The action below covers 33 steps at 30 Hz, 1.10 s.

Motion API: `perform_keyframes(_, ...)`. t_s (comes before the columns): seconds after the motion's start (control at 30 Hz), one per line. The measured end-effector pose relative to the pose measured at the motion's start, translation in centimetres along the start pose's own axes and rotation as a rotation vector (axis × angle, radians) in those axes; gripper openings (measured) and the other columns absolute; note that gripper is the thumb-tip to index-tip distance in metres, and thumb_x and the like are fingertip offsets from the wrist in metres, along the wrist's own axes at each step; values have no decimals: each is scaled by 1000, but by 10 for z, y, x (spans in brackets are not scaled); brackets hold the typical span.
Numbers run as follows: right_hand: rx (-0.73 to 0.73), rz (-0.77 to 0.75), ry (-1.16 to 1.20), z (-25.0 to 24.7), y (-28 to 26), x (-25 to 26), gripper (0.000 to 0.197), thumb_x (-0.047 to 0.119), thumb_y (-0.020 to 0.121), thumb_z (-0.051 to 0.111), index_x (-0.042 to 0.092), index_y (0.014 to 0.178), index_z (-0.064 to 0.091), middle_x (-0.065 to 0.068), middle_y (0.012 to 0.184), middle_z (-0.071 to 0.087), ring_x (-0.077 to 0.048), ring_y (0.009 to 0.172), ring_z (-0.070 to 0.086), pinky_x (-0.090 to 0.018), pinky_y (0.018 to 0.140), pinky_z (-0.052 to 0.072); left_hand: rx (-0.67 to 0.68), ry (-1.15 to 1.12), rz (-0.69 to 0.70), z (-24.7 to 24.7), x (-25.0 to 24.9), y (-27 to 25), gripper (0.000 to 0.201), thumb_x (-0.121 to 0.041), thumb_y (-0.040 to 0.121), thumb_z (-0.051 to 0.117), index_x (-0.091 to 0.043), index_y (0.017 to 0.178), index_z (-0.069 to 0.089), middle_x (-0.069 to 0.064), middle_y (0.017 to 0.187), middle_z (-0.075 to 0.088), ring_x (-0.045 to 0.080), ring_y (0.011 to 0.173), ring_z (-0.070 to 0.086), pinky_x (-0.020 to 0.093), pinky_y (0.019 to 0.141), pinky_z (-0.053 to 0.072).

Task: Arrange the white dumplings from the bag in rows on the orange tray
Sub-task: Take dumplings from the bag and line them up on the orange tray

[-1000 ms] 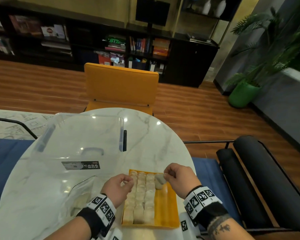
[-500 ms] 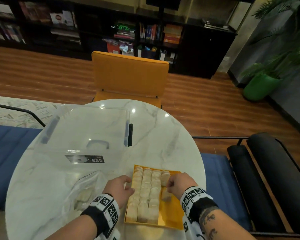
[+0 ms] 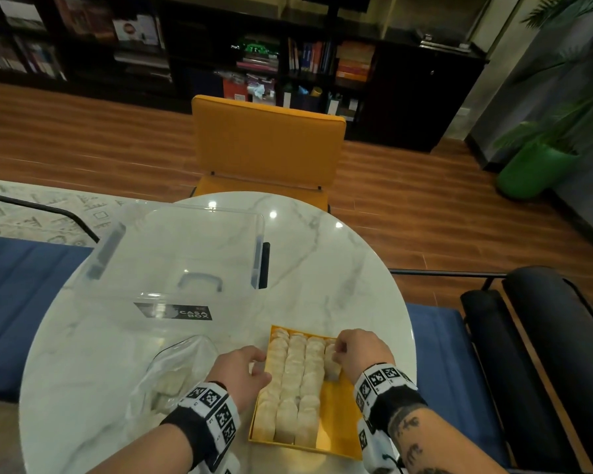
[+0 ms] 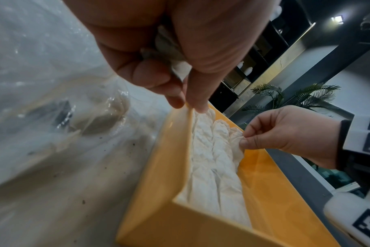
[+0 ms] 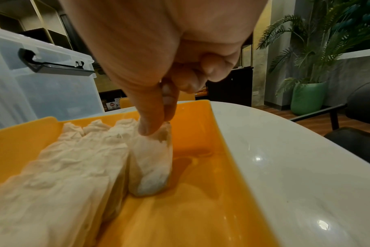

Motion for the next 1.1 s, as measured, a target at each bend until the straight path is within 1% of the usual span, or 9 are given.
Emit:
perform_keyframes(0.27,-27,26,-10,-2,3,1,3,28,88,65,31,89,68,6,100,61,-17,89,62,-32,82,55,11,10,-3,-2,-3,-2,37,-35,80,71,-33,116,63,-8,102,67,8,92,62,21,82,50)
perform_keyframes(0.53,-13,56,66,-5,-2,1,14,23,85,66,31,95,70,6,99,65,-16,90,63,-31,83,55,8,-43,-11,-5,-6,-7,32,-32,80,72,-31,111,63,-10,93,67,4,84,62,19,77,50)
perform_keyframes(0.7,-102,24,175,-21,-22,5,5,26,87,66,30,88,64,8,101,60,-14,88,59,-26,77,50,-48,-129,24,-21,-15,-15,17,-30,91,59,-33,107,64,-13,103,66,5,87,60,16,69,44)
perform_keyframes(0.77,-131,-29,263,-25,-35,14,6,29,86,68,30,86,62,9,94,59,-10,84,57,-21,73,46,-8,-244,29,-19,-19,-18,19,-22,92,54,-34,103,65,-13,101,67,7,84,62,19,67,47)
perform_keyframes(0.83,-148,-102,349,-27,-50,28,8,32,85,71,32,86,62,11,86,57,-5,79,56,-14,68,42,66,-483,29,-13,-25,-23,28,-6,92,50,-28,102,66,-1,99,69,15,76,64,30,68,54)
perform_keyframes(0.9,-149,-162,425,-24,-66,42,8,34,86,70,35,87,62,12,85,58,-2,79,55,-10,65,38,143,-723,33,-7,-37,-32,34,8,91,46,-17,110,62,15,106,66,20,70,65,33,66,55)
perform_keyframes(0.93,-149,-184,460,-23,-74,48,7,35,86,70,36,87,63,13,85,59,0,79,55,-9,66,37,176,-818,46,-6,-44,-36,37,12,91,46,-14,116,58,19,110,64,21,69,66,33,66,55)
perform_keyframes(1.03,-156,-226,602,-27,-97,67,5,35,90,65,40,88,66,14,87,62,1,82,56,-13,71,38,273,-988,125,-3,-64,-50,52,14,90,53,-19,129,47,12,119,65,26,80,70,34,74,58)
perform_keyframes(1.1,-115,-253,685,-26,-107,76,15,36,92,60,47,92,70,15,93,64,-2,87,57,-13,73,39,306,-991,196,-6,-75,-58,63,11,89,58,-28,135,38,4,119,68,26,88,68,37,78,58)
Point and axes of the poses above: each hand's wrist, its own y-axis towards the middle knuckle, its own z-axis out of the palm, x = y × z, the point moved 10 cm from there along y, towards the middle knuckle
